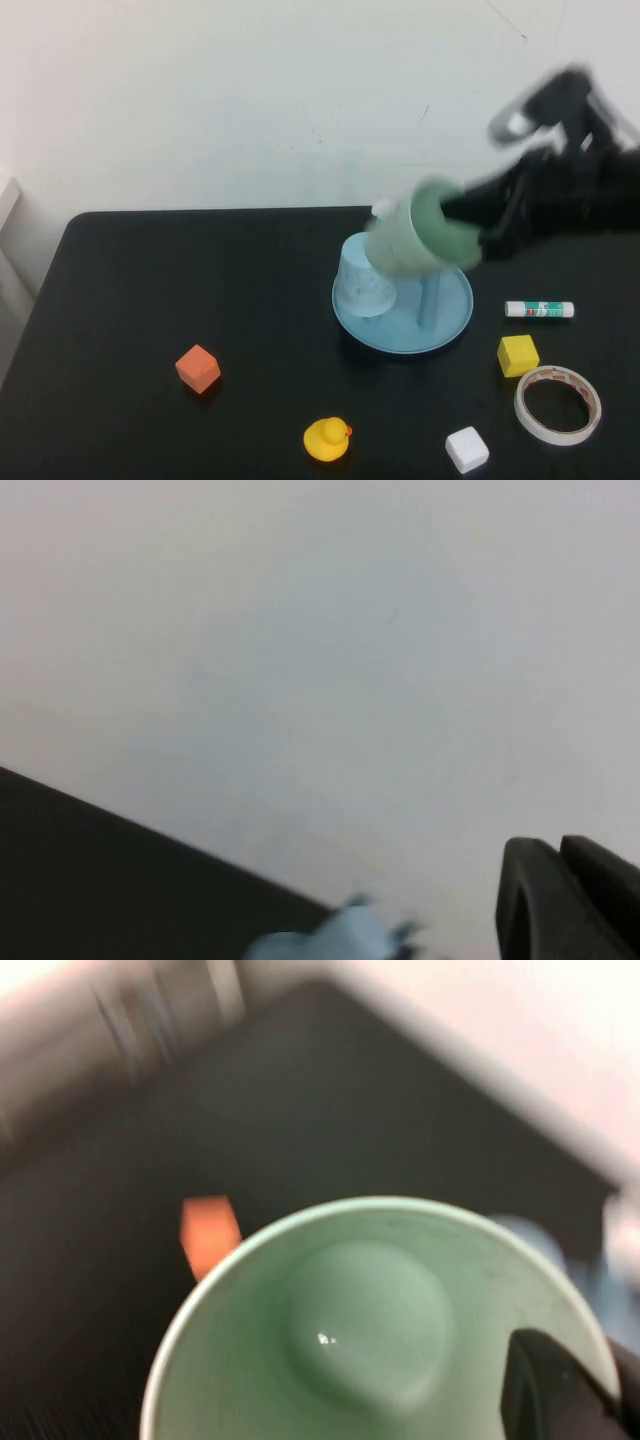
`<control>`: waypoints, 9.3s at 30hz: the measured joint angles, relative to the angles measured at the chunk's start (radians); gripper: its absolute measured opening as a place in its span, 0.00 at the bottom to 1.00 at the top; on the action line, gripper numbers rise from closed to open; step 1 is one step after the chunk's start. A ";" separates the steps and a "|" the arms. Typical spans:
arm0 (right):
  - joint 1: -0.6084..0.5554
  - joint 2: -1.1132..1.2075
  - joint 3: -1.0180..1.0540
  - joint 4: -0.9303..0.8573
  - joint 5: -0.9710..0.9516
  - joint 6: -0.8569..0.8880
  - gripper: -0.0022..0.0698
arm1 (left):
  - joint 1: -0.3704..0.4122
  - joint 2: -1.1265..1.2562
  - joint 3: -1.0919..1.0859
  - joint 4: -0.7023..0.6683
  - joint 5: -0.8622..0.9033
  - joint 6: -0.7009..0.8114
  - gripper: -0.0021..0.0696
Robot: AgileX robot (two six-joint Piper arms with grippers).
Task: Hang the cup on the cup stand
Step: Adjust the cup with two arms, then place the cup on the cup holder
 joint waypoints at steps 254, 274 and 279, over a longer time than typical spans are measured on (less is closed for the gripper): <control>0.708 -1.215 0.535 -1.482 0.474 1.405 0.03 | -0.105 2.458 -1.999 -1.063 0.819 1.895 0.78; 0.708 -1.215 0.535 -1.482 0.473 1.405 0.03 | -0.098 2.552 -2.001 -1.116 0.871 1.935 0.78; 0.708 -1.215 0.535 -1.482 0.473 1.405 0.03 | -0.096 2.567 -2.001 -1.116 0.879 1.996 0.78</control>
